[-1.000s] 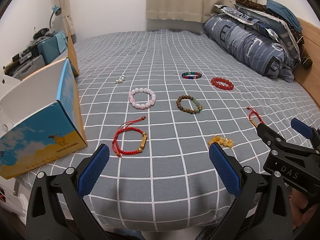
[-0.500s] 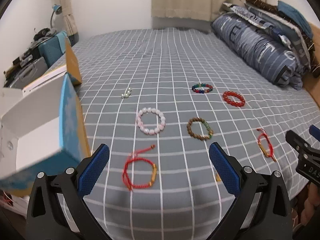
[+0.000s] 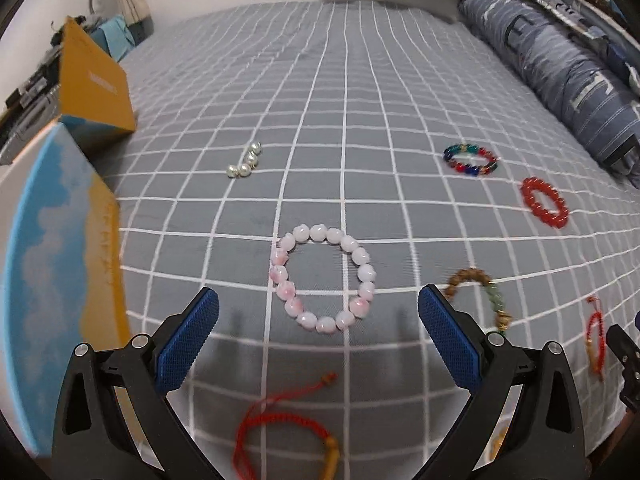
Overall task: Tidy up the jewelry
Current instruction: 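Grasp the pink-white bead bracelet with the left tool while the right tool grasps the red cord bracelet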
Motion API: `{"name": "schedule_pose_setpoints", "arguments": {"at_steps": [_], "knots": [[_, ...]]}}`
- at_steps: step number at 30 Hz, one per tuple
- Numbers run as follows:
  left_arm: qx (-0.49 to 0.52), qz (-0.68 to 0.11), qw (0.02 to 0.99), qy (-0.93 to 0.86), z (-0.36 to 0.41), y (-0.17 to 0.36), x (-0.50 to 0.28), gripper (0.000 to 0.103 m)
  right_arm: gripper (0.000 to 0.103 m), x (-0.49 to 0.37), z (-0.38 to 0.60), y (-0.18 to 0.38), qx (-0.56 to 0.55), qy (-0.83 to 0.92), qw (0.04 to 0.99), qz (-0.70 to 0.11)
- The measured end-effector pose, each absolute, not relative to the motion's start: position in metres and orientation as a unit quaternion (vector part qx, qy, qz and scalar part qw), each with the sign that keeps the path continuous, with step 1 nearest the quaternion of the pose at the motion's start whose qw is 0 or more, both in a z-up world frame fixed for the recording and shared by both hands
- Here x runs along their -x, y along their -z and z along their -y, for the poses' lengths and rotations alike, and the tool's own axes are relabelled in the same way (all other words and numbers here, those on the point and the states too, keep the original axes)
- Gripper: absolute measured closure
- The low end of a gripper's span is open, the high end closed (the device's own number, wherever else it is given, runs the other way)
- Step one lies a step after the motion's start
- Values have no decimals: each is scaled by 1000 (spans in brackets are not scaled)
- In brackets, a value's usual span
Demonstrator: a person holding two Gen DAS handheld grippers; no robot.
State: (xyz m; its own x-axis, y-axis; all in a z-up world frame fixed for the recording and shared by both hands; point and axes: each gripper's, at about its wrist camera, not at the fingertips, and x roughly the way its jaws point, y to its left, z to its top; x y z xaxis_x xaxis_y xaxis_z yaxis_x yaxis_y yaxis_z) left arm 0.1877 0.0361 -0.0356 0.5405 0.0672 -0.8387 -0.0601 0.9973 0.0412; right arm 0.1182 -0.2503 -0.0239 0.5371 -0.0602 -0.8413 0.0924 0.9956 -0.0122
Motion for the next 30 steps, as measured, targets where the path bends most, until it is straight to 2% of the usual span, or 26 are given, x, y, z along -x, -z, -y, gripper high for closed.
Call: {"name": "schedule_pose_setpoints", "arguments": {"at_steps": [8, 12, 16, 19, 24, 28, 30], "knots": [[3, -494, 868, -46, -44, 60, -208, 7, 12, -129, 251, 55, -30, 40, 861, -506], [4, -503, 863, -40, -43, 67, -212, 16, 13, -131, 248, 63, -30, 33, 858, -512], [6, -500, 865, -35, -44, 66, -210, 24, 19, -131, 248, 68, -34, 29, 853, -520], [1, -499, 866, -34, -42, 65, -206, 30, 28, -130, 250, 67, -42, 29, 853, -520], [-4, -499, 866, -26, -37, 61, -196, 53, 46, -131, 252, 66, -50, 36, 852, -520], [-16, -497, 867, -26, -35, 60, -194, 65, 61, -131, 255, 64, -56, 38, 853, -517], [-19, -495, 868, -26, -35, 60, -194, 79, 74, -129, 255, 62, -58, 40, 855, -513]]}}
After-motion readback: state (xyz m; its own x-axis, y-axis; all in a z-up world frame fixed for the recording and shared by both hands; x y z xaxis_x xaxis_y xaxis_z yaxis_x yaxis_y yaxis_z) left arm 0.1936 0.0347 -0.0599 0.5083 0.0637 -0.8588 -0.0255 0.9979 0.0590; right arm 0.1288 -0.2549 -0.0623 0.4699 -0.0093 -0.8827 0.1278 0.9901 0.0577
